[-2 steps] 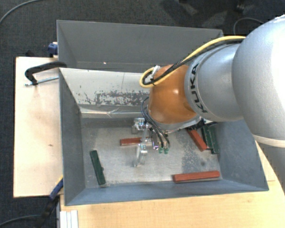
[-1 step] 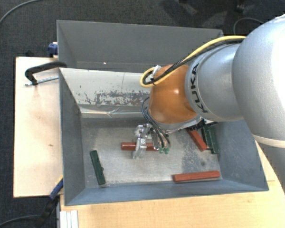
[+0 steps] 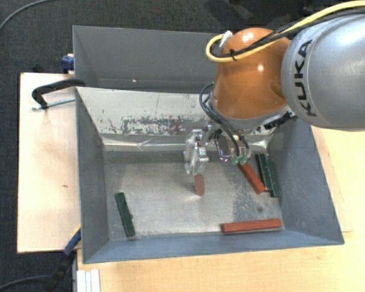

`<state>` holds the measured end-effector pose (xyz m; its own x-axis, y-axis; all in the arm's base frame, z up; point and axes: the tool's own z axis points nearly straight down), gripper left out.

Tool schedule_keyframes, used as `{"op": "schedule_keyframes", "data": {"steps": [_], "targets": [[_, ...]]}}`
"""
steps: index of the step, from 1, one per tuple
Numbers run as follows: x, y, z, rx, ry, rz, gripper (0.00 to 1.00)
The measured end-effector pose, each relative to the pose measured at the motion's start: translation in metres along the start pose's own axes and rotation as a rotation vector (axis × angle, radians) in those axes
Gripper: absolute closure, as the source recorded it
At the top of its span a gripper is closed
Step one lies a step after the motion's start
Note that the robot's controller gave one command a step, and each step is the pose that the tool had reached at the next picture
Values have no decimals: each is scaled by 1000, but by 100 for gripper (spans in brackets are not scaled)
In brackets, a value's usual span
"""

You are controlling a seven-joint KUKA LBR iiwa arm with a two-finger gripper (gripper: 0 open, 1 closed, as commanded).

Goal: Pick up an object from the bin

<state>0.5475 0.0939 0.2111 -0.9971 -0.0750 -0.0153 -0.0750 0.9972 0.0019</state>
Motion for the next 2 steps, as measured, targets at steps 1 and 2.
{"op": "schedule_keyframes", "data": {"steps": [1,2], "targets": [[2,0,5,0,10,1,0],[-6,-42,144,0,21,-176,0]]}}
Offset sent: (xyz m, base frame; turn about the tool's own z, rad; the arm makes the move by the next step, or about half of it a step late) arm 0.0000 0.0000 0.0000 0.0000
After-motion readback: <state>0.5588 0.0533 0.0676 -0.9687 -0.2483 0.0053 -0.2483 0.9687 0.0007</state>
